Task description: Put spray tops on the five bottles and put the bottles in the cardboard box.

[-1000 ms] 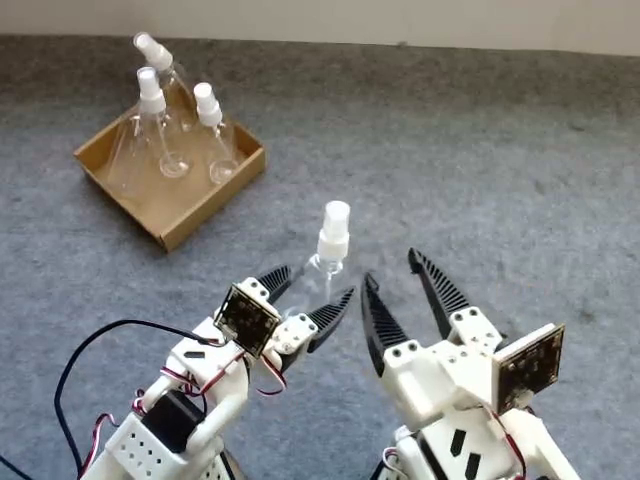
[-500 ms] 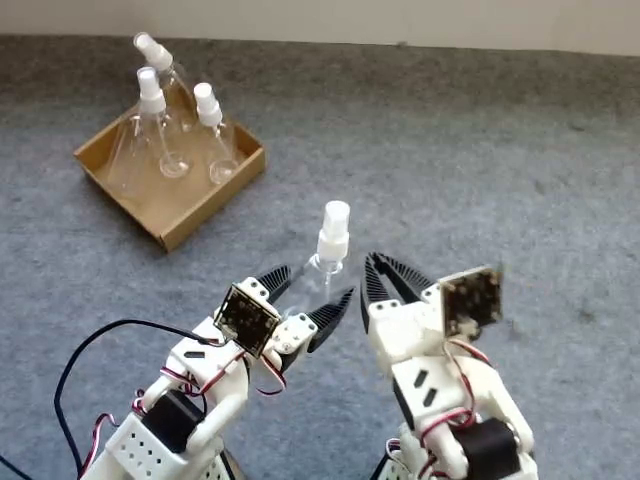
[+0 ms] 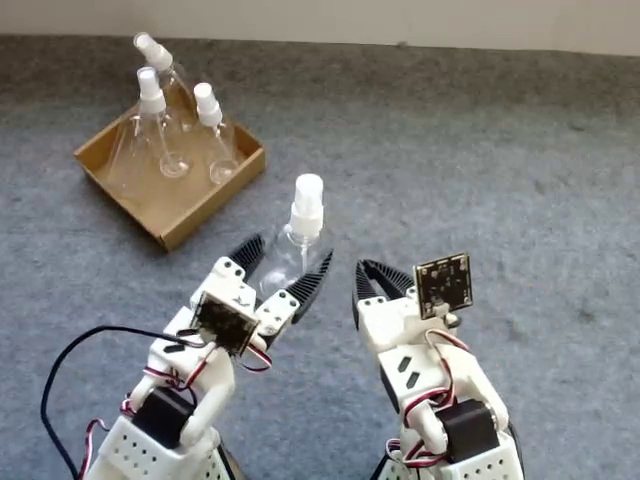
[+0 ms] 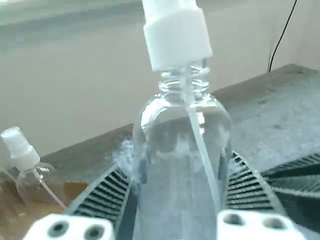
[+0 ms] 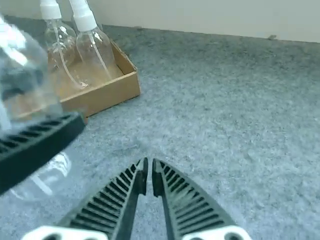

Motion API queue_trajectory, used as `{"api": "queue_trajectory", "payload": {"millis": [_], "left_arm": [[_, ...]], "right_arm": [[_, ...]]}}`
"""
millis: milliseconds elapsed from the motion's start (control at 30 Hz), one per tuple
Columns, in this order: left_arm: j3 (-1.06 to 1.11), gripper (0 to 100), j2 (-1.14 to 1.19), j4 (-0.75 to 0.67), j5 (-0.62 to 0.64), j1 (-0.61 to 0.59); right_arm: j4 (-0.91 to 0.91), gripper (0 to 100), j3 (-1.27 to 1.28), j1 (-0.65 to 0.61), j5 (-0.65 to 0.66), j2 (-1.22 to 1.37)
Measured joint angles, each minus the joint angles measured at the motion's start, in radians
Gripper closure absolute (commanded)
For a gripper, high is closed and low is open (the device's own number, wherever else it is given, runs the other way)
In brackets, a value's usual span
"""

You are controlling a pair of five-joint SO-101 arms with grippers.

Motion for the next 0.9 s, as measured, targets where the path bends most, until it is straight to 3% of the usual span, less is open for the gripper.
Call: {"api": "queue_trajectory", "payload": {"millis": [267,567,900], "left_arm": [[-0.164,96,0.011,0.0,0.0,-0.103],[-0.41,96,0.325,0.015,0.0,-0.114],[-0.414,96,0.583,-0.255,0.0,-0.114]], "right_arm": [[-0.172,99.1,0.124,0.0,0.0,0.0],[-0.385,99.1,0.233,-0.005,0.0,0.002],[-0.45,99.1,0.233,-0.103,0.0,0.002]]}}
